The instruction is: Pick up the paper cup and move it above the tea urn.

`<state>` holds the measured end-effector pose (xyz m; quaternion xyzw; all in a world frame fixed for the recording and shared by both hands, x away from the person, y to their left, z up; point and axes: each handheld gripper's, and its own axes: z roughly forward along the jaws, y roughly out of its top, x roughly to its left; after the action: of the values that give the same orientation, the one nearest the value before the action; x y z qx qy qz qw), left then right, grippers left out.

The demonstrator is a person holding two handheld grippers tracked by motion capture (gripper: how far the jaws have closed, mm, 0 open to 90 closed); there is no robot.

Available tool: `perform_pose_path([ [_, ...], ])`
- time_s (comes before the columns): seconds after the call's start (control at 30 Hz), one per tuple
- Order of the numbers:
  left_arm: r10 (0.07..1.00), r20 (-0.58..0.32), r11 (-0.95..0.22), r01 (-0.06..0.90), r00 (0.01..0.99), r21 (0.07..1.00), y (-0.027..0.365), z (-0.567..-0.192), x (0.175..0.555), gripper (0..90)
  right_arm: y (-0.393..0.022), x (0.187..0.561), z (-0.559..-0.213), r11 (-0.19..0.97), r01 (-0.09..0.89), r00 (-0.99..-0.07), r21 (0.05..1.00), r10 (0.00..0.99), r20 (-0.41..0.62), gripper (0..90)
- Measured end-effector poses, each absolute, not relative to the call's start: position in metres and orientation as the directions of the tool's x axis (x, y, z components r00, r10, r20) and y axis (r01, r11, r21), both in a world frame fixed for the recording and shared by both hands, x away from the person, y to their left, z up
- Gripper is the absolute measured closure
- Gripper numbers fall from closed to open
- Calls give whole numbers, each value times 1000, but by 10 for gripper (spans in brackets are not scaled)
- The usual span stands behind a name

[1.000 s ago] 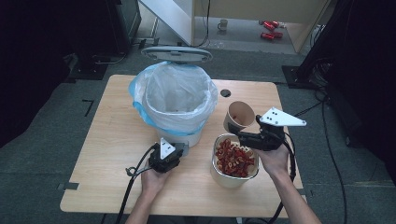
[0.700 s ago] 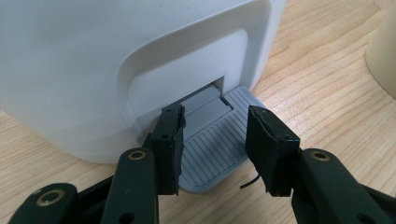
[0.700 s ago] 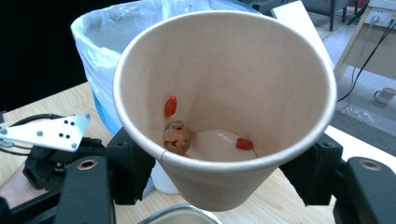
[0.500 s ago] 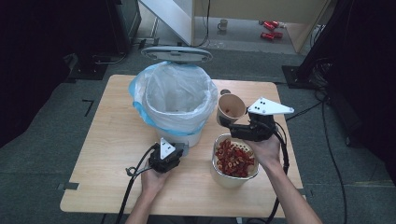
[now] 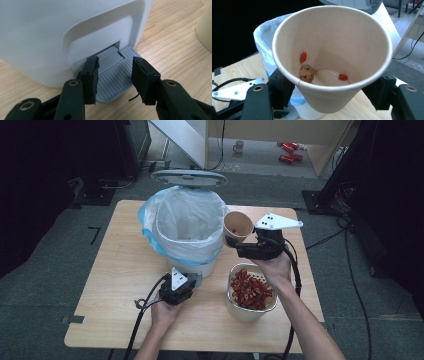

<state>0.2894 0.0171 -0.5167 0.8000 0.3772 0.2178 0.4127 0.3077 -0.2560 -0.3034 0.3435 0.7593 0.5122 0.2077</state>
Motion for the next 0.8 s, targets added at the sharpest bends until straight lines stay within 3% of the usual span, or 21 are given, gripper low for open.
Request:
perform_pose_path([
  [0.8, 781, 39, -380, 425, 624, 822, 18, -516, 290, 573, -241, 320, -283, 224, 307, -704, 925, 707, 63, 321],
])
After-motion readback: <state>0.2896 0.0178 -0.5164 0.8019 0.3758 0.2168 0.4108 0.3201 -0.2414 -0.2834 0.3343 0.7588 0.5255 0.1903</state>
